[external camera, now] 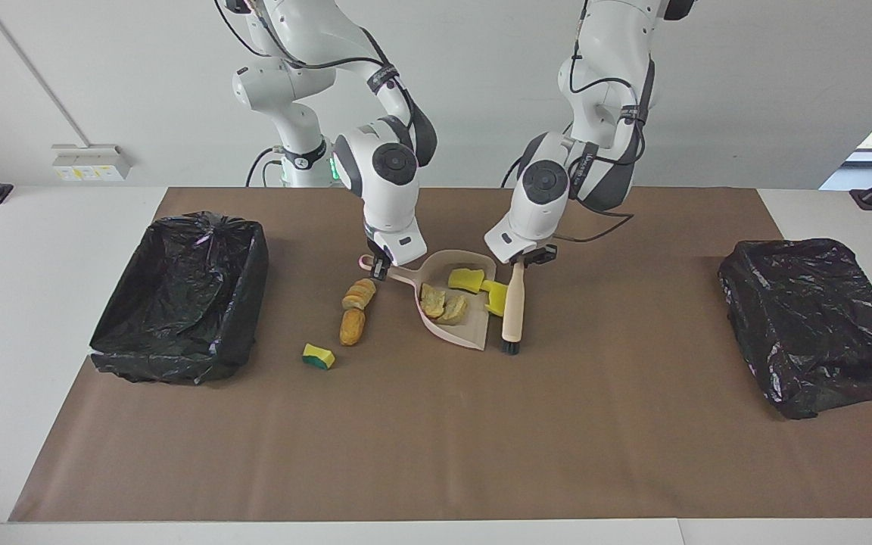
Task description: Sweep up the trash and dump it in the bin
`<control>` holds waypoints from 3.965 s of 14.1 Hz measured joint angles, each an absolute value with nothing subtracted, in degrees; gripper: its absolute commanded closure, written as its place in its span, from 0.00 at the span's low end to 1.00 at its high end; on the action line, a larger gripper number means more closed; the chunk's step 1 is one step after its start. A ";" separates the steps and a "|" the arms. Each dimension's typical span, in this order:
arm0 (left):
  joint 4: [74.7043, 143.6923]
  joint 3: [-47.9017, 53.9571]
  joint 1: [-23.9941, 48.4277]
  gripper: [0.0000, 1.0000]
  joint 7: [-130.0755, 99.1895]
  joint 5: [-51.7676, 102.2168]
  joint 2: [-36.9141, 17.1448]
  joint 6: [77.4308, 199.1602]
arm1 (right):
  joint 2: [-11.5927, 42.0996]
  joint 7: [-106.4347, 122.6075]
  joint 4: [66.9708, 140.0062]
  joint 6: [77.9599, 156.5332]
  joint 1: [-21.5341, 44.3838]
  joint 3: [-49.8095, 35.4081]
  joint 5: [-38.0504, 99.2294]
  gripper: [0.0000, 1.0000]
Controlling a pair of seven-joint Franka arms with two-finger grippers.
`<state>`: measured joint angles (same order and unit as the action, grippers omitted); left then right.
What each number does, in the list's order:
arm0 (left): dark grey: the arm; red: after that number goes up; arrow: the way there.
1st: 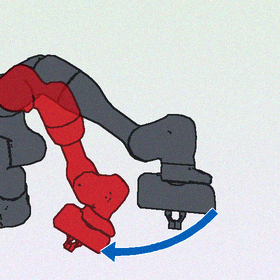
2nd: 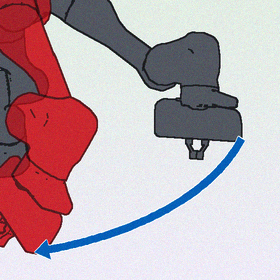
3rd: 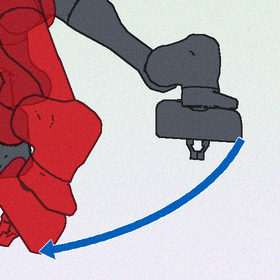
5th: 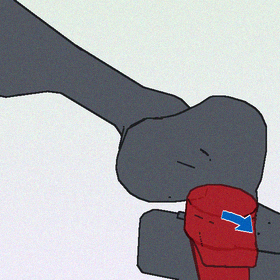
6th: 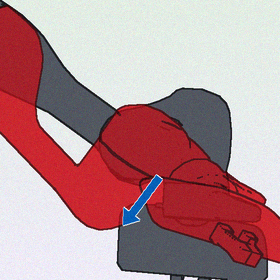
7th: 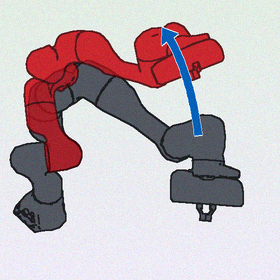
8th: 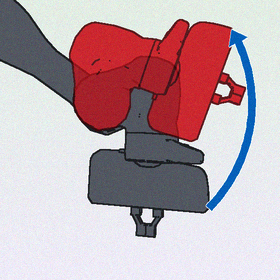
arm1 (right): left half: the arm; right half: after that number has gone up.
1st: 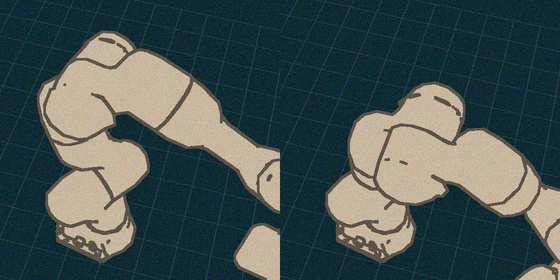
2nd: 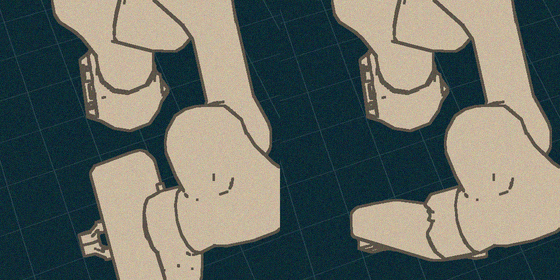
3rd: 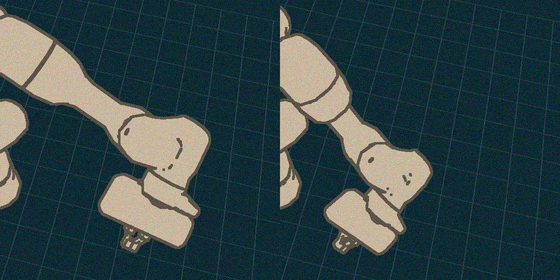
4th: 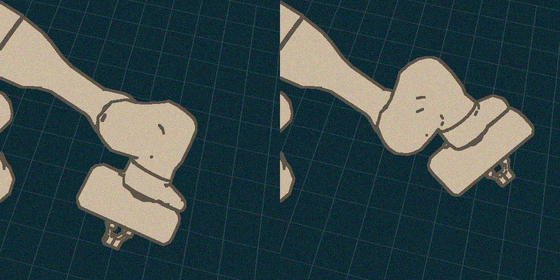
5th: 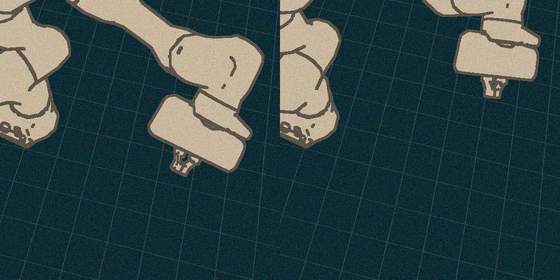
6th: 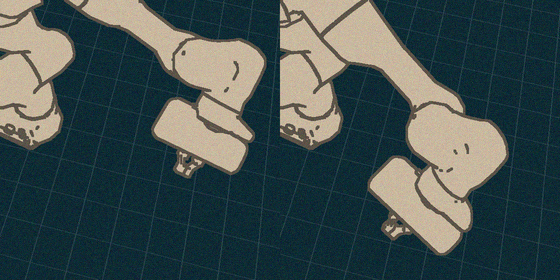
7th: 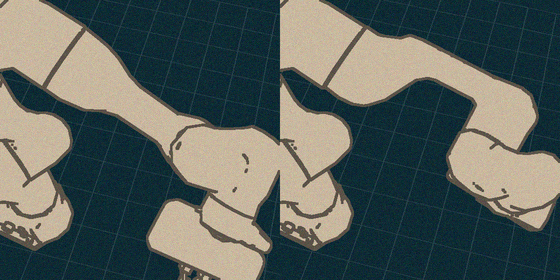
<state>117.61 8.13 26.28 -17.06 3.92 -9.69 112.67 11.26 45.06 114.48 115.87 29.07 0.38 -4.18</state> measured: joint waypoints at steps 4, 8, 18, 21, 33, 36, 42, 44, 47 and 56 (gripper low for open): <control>118.26 8.08 30.93 1.00 -22.95 8.00 -8.85 113.18 | 11.26 45.06 114.48 115.87 29.07 0.38 -4.18 1.00; 117.98 8.14 33.06 1.00 -26.22 9.47 -8.49 113.94 | 11.26 45.06 114.49 115.87 29.06 0.38 -4.18 1.00; 114.30 6.91 32.81 1.00 -26.23 9.98 -3.76 104.98 | 11.26 45.06 114.49 115.87 29.05 0.38 -4.18 1.00; 114.48 6.65 32.71 1.00 -27.39 10.03 0.44 98.93 | 11.26 45.06 114.49 115.87 29.05 0.38 -4.17 1.00; 138.68 8.42 45.19 1.00 -46.08 10.30 16.42 109.07 | 8.71 45.72 113.48 115.81 22.31 0.48 -2.72 1.00; 142.72 8.52 49.93 1.00 -49.57 10.33 17.20 114.43 | 5.44 51.67 111.65 114.32 17.32 0.58 0.01 1.00; 148.58 8.43 51.49 0.95 -51.50 11.57 16.98 121.93 | 1.72 74.33 106.37 103.70 -1.65 1.51 2.80 1.00; 149.31 8.37 51.49 0.90 -51.50 11.92 16.42 122.86 | 1.71 81.17 103.90 99.82 -9.44 1.79 2.95 1.00; 149.21 7.98 51.41 0.67 -49.88 14.05 15.84 123.17 | 1.70 92.59 102.36 99.18 -21.47 2.36 1.81 1.00; 135.73 6.45 37.08 0.00 -36.81 14.50 12.69 111.34 | 2.01 104.37 102.27 114.79 -24.66 7.25 -21.92 1.00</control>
